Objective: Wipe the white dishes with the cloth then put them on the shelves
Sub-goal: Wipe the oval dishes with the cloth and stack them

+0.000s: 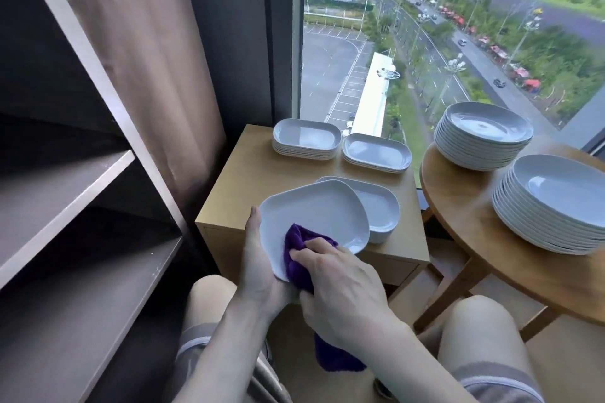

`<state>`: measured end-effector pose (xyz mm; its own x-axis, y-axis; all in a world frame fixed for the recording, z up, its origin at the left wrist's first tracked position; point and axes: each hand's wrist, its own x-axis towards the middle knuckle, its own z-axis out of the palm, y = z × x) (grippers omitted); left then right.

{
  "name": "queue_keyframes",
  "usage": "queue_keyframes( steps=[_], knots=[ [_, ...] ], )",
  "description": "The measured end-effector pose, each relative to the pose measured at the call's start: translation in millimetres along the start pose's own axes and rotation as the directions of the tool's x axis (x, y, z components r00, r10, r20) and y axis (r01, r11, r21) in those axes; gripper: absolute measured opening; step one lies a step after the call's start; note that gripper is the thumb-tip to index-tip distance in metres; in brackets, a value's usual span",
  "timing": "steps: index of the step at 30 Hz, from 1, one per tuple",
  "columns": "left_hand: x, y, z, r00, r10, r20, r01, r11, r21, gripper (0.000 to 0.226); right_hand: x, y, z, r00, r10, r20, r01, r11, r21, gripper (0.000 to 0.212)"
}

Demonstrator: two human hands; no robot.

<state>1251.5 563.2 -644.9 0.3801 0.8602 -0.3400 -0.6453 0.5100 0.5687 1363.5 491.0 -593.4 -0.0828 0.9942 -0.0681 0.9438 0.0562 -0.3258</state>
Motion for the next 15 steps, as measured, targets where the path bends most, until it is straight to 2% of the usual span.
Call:
queue_keyframes(
  steps=[4, 10, 12, 15],
  knots=[
    [4.5, 5.5, 0.8, 0.999, 0.04, 0.004, -0.04, 0.999, -0.009, 0.074, 18.7, 16.3, -7.4, 0.992, 0.124, -0.038, -0.121, 0.989, 0.081, 0.05],
    [2.3, 0.3, 1.6, 0.998, 0.044, 0.041, -0.047, 0.997, 0.066, 0.072, 48.4, 45.9, -22.8, 0.957, 0.286, -0.054, -0.279, 0.954, 0.106, 0.052],
    [-0.6, -1.5, 3.7, 0.996, 0.045, 0.072, -0.05, 0.996, 0.07, 0.072, 52.3, 50.1, -27.1, 0.95, 0.299, -0.094, -0.286, 0.95, 0.126, 0.052],
    [-3.4, -5.8, 5.5, 0.994, 0.041, 0.102, -0.05, 0.995, 0.085, 0.073, 53.3, 45.4, -29.4, 0.954, 0.242, -0.175, -0.225, 0.968, 0.111, 0.048]
  ],
)
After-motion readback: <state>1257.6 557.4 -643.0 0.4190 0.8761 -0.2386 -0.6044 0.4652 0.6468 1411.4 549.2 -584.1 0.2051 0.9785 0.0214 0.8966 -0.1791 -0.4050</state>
